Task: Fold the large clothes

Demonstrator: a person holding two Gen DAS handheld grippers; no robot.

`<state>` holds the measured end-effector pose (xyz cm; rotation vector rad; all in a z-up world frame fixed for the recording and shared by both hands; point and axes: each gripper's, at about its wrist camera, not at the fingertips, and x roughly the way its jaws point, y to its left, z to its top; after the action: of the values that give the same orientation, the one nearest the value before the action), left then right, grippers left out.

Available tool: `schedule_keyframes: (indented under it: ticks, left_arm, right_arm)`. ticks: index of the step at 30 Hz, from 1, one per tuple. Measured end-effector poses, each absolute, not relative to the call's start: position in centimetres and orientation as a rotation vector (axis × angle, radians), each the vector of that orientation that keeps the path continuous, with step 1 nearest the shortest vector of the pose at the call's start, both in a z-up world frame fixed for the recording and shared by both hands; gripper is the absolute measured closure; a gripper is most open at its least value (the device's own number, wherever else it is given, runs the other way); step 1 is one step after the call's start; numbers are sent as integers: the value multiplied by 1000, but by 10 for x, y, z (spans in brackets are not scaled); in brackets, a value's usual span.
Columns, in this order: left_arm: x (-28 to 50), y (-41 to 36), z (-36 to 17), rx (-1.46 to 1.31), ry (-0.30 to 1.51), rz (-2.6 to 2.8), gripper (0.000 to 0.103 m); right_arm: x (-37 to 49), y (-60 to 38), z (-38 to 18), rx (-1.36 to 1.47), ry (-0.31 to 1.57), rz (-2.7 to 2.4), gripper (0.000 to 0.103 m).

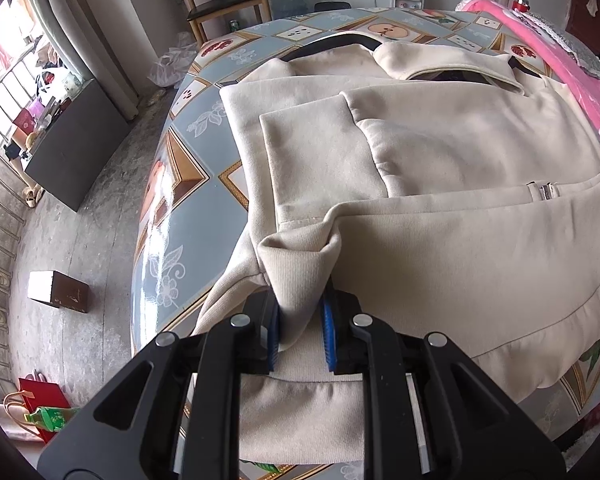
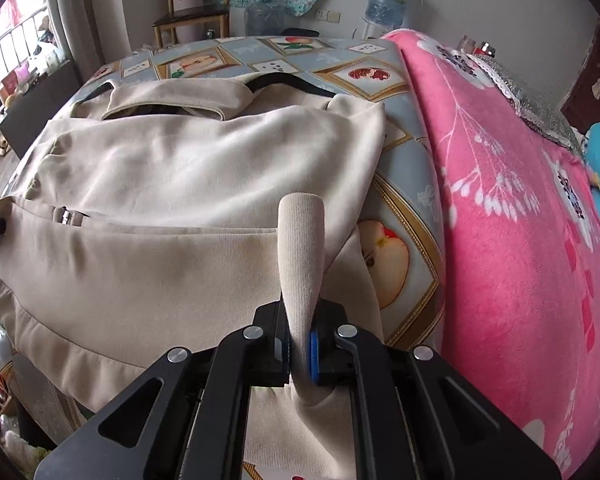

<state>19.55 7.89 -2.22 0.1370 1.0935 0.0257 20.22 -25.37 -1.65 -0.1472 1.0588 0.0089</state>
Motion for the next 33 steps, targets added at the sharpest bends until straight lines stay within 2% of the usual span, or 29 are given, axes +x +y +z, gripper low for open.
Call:
schedule_keyframes:
  ticks: [9, 33]
  left_arm:
    - [196, 76, -22, 146, 1093, 35, 87]
    - [195, 75, -22, 166, 1088, 42, 86]
  right_arm:
    - [200, -235, -32, -313, 1045, -48, 96]
    - [201, -238, -32, -285, 1050, -43, 96]
